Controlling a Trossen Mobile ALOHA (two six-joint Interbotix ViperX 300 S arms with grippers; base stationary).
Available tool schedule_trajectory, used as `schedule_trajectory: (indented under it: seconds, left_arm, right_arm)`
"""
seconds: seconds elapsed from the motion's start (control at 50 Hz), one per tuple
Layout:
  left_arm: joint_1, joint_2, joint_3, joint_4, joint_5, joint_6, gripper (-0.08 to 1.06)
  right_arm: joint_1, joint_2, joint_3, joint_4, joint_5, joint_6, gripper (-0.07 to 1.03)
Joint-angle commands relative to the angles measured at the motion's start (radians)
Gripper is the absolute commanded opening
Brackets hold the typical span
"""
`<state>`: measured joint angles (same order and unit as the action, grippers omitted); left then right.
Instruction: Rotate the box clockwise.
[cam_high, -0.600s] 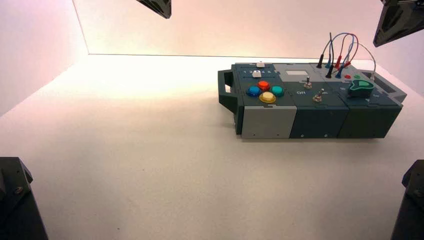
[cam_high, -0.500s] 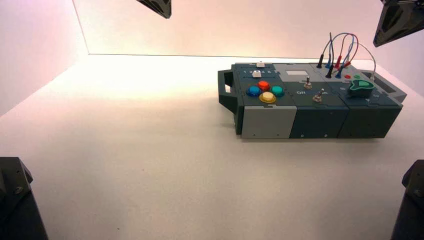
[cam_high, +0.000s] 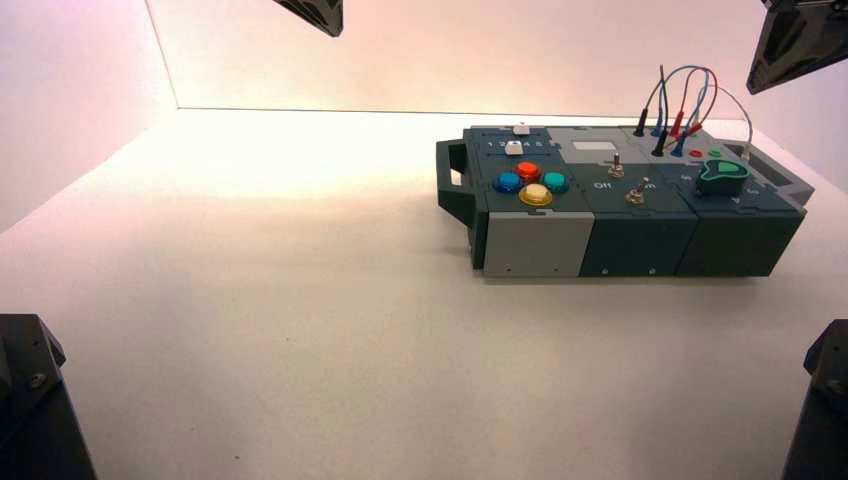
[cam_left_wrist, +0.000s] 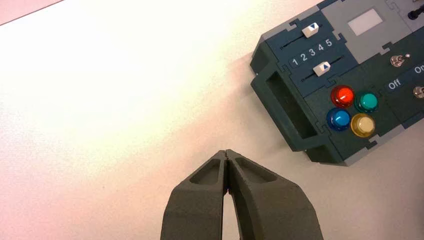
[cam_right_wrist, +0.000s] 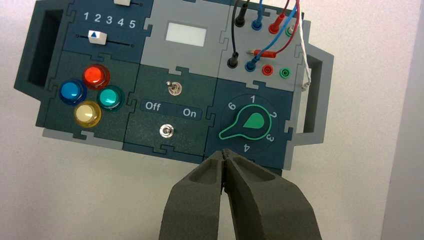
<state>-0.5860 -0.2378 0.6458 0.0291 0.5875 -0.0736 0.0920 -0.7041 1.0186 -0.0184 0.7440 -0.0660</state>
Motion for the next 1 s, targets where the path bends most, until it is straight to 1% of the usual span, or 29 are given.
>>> schedule_trajectory:
  seconds: [0.02, 0.14, 0.22, 0.32, 0.36, 0.48, 0.52, 0.6, 0.68, 0.7, 0.72, 0.74, 0.82, 0.9, 0.94, 1.0]
  left_arm:
    - [0.002, -0.017, -0.009, 0.0, -0.008, 0.0, -0.03]
    - [-0.021, -0.018, -0.006, 0.0, 0.005, 0.008, -0.03]
    - [-0.049, -0.017, -0.005, -0.002, 0.025, 0.009, -0.03]
    - [-0.095, -0.009, -0.005, 0.0, 0.055, 0.008, -0.03]
    - [-0.124, -0.002, -0.009, 0.0, 0.083, 0.008, -0.03]
    - [-0.195, 0.023, -0.02, 0.0, 0.181, 0.006, -0.03]
    - [-0.218, 0.037, -0.02, 0.0, 0.21, 0.006, -0.03]
    - [-0.253, 0.054, -0.011, -0.008, 0.232, -0.002, -0.03]
    - [-0.293, 0.066, 0.006, -0.037, 0.219, -0.006, -0.03]
    - [-0.293, 0.066, 0.006, -0.037, 0.219, -0.006, -0.03]
    - [-0.304, 0.067, 0.011, -0.043, 0.213, -0.005, -0.03]
    - [-0.324, 0.069, 0.018, -0.052, 0.195, -0.005, -0.03]
    - [-0.35, 0.067, 0.037, -0.058, 0.158, -0.005, -0.03]
    - [-0.351, 0.067, 0.049, -0.063, 0.127, -0.006, -0.03]
    - [-0.351, 0.071, 0.052, -0.064, 0.115, -0.008, -0.03]
    - [-0.351, 0.072, 0.06, -0.064, 0.095, -0.008, -0.03]
  right_arm:
    - [0.0, -0.02, -0.014, 0.0, -0.003, 0.002, -0.02]
    - [-0.003, -0.032, -0.026, -0.002, 0.012, 0.002, -0.02]
    - [-0.006, -0.029, -0.041, 0.0, 0.021, 0.008, -0.02]
    - [-0.018, -0.017, -0.074, 0.0, 0.054, 0.025, -0.02]
    - [-0.029, -0.009, -0.098, 0.0, 0.072, 0.031, -0.02]
    - [-0.072, 0.014, -0.155, -0.002, 0.103, 0.034, -0.02]
    - [-0.1, 0.032, -0.19, 0.0, 0.115, 0.032, -0.02]
    - [-0.143, 0.064, -0.235, 0.0, 0.12, 0.025, -0.02]
    - [-0.179, 0.115, -0.284, 0.0, 0.126, 0.006, -0.02]
    - [-0.179, 0.115, -0.284, 0.0, 0.126, 0.006, -0.02]
    - [-0.189, 0.13, -0.296, -0.002, 0.129, 0.0, -0.02]
    - [-0.207, 0.175, -0.33, 0.002, 0.132, -0.014, -0.02]
    - [-0.218, 0.241, -0.376, 0.005, 0.135, -0.031, -0.02]
    - [-0.221, 0.305, -0.417, 0.008, 0.133, -0.048, -0.02]
    - [-0.222, 0.356, -0.448, 0.006, 0.126, -0.061, -0.02]
    - [-0.224, 0.408, -0.482, 0.008, 0.11, -0.074, -0.02]
